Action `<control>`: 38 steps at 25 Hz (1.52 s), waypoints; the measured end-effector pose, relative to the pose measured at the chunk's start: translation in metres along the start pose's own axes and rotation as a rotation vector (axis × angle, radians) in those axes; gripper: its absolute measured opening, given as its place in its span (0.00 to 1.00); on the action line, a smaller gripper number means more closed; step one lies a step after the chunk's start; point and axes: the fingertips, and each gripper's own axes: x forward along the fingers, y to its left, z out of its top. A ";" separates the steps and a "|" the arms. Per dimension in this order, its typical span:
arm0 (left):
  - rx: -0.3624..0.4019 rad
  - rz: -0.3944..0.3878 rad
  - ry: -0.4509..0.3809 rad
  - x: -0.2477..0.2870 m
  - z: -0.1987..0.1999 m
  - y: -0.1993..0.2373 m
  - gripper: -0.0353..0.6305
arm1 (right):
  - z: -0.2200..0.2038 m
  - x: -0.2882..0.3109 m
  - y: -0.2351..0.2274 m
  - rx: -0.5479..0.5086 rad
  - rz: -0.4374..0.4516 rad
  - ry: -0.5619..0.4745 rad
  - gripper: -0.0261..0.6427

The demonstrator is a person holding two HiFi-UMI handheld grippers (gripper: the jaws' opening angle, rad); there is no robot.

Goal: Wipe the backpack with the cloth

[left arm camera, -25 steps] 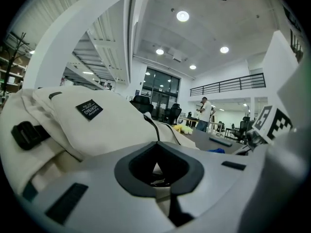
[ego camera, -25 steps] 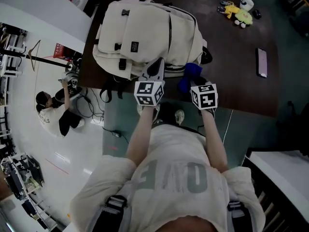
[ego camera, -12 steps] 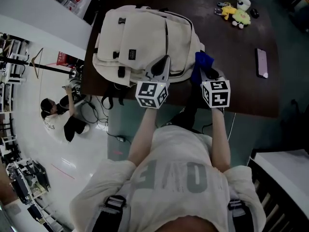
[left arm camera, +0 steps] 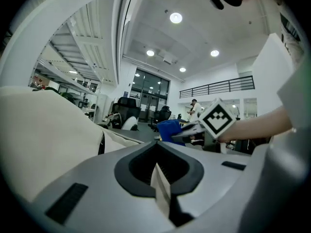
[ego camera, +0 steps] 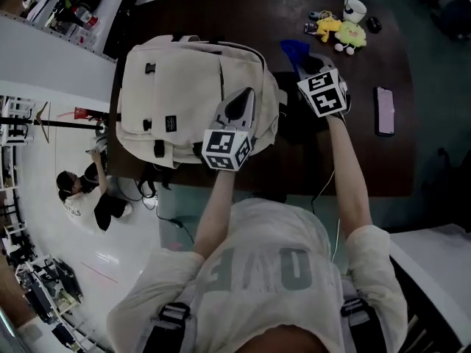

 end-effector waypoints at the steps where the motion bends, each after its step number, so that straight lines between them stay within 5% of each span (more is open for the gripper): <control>1: 0.009 0.002 0.005 0.004 -0.002 0.000 0.06 | 0.002 0.015 -0.004 -0.040 0.032 0.009 0.10; 8: -0.037 0.015 -0.016 0.014 0.005 0.011 0.06 | 0.012 0.087 0.013 -0.248 0.284 0.054 0.10; 18: -0.043 0.012 -0.028 0.015 0.005 0.018 0.06 | 0.007 0.097 0.090 -0.459 0.562 0.043 0.10; 38: -0.044 -0.042 -0.055 0.012 0.006 0.016 0.06 | -0.035 0.006 0.125 -0.497 0.472 0.088 0.10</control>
